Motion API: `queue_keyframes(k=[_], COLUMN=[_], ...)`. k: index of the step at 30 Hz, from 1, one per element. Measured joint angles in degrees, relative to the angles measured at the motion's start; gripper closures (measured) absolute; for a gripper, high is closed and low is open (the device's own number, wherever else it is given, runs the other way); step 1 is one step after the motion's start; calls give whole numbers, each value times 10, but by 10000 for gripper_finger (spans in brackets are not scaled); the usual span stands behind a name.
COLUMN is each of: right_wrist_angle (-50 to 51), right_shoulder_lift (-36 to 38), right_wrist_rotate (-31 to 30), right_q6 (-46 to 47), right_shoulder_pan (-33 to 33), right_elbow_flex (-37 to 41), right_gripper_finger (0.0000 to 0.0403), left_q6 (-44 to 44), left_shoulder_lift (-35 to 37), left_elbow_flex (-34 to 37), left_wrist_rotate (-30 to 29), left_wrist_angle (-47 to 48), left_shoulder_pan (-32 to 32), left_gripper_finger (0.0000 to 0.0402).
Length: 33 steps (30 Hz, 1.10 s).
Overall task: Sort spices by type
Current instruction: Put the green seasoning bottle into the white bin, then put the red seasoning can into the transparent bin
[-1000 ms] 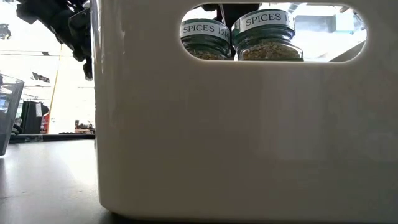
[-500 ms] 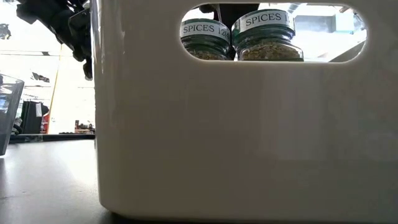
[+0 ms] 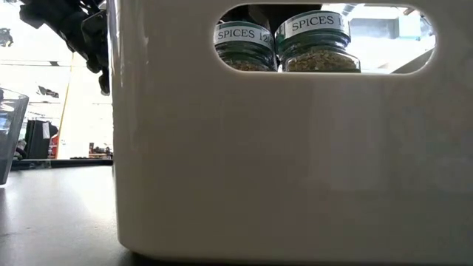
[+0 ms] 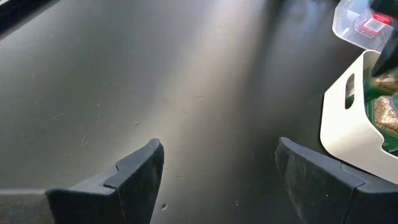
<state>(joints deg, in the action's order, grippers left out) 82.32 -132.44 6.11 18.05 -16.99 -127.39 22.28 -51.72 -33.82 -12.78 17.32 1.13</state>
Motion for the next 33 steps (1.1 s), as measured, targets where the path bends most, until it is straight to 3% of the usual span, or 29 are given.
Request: queue_keyframes(k=[15,28,33], right_wrist_angle=[-21,6,33], right_shoulder_lift=[0,0,3], right_wrist_rotate=[0,0,0], right_q6=[14,15,14], right_shoulder_pan=[-10,-9,-3], right_elbow_flex=[17,6,-21], right_gripper_finger=[136,41,26], left_q6=[-1,-1,-1], left_shoulder_lift=[0,0,0], left_elbow_flex=[0,0,0], left_wrist_rotate=[0,0,0], left_wrist_angle=[0,0,0], left_shoulder_pan=[0,0,0], left_gripper_finger=[104,104,104])
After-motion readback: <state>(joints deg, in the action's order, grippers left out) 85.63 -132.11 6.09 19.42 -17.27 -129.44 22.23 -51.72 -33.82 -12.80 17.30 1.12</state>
